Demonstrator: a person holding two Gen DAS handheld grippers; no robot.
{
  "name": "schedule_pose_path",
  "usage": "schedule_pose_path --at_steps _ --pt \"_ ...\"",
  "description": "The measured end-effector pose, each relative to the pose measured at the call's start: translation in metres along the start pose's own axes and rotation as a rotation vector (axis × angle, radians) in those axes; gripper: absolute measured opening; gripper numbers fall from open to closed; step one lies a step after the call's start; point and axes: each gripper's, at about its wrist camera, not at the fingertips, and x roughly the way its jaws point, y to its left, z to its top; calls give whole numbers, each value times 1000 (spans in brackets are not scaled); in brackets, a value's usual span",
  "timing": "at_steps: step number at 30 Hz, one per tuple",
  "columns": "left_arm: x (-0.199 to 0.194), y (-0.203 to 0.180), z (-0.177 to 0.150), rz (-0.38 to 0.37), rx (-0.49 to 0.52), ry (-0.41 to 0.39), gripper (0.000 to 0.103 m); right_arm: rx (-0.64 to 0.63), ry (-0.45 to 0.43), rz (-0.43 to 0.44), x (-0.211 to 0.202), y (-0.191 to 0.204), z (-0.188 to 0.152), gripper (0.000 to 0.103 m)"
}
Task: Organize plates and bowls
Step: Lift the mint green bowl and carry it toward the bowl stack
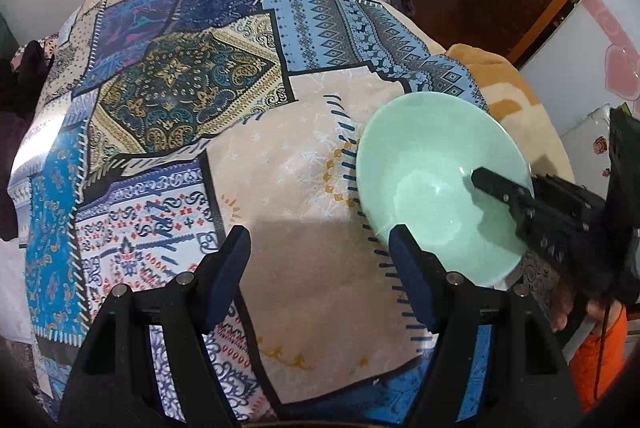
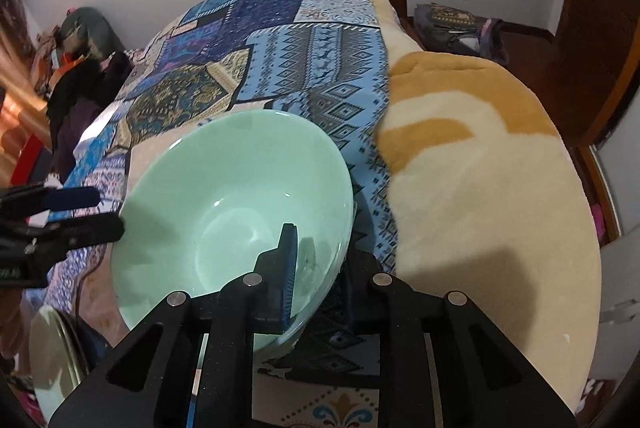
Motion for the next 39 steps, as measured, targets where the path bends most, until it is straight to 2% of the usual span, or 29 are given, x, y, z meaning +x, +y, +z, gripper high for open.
schedule_pose_path --at_steps 6,10,12,16,23,39 --pt "21 0 2 -3 -3 45 58 -20 6 38 0 9 0 18" --pt "37 -4 1 -30 6 86 39 -43 9 27 1 16 1 18" --pt "40 -7 1 -38 4 89 34 -31 26 31 4 16 3 18" --pt "42 -17 2 -57 44 96 17 1 35 31 4 15 3 18" --pt "34 -14 -1 -69 9 98 17 23 35 45 -10 20 0 18" --pt "-61 -18 -31 -29 44 -52 16 -17 -69 68 -76 59 -1 18"
